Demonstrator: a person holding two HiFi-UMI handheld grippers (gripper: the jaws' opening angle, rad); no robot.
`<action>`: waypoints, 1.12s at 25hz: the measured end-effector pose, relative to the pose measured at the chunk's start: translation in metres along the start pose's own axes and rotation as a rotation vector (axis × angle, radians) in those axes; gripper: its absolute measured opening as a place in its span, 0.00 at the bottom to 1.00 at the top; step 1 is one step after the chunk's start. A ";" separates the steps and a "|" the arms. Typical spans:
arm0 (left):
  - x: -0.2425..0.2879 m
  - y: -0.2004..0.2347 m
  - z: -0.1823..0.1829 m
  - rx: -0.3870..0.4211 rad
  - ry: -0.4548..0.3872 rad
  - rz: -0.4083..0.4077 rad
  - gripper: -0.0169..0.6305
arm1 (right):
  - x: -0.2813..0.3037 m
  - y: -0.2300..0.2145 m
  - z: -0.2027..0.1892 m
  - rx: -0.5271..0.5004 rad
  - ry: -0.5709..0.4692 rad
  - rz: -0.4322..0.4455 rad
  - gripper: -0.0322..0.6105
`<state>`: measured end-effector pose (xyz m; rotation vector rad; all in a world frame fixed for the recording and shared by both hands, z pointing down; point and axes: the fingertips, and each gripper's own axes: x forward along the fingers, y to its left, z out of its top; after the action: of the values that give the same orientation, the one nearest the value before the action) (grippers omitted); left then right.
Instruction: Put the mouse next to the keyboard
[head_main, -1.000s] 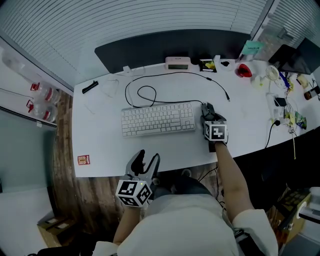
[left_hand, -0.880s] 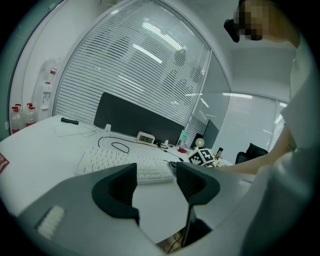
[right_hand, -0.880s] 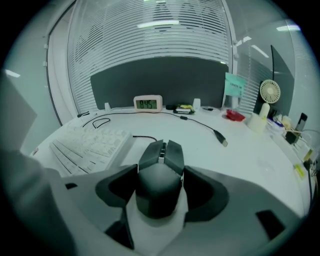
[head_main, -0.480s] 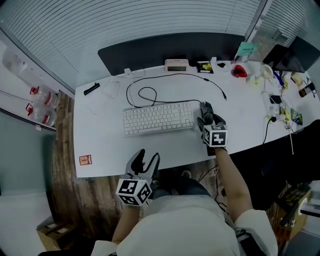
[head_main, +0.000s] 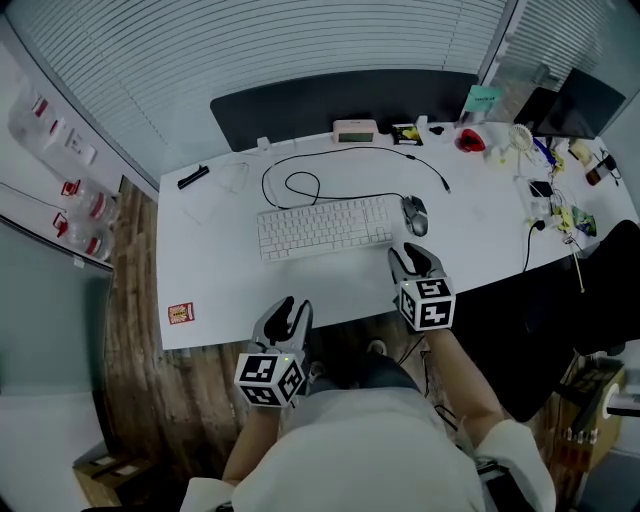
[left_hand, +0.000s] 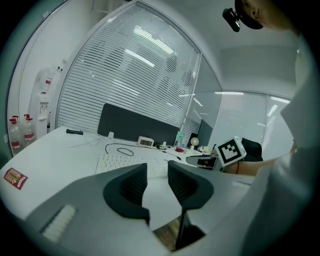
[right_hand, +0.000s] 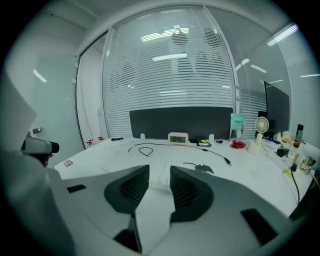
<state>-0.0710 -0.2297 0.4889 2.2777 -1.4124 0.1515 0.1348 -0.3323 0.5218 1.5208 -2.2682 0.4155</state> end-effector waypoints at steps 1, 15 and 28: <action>-0.005 0.001 0.000 0.002 -0.002 -0.001 0.23 | -0.007 0.009 0.002 -0.005 -0.012 0.005 0.24; -0.069 0.016 -0.002 0.021 -0.048 -0.025 0.05 | -0.091 0.128 0.003 -0.001 -0.136 0.087 0.05; -0.092 0.025 -0.003 0.026 -0.066 -0.076 0.04 | -0.111 0.181 0.009 -0.019 -0.207 0.147 0.05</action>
<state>-0.1350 -0.1625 0.4693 2.3740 -1.3617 0.0720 0.0036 -0.1778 0.4562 1.4523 -2.5467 0.2872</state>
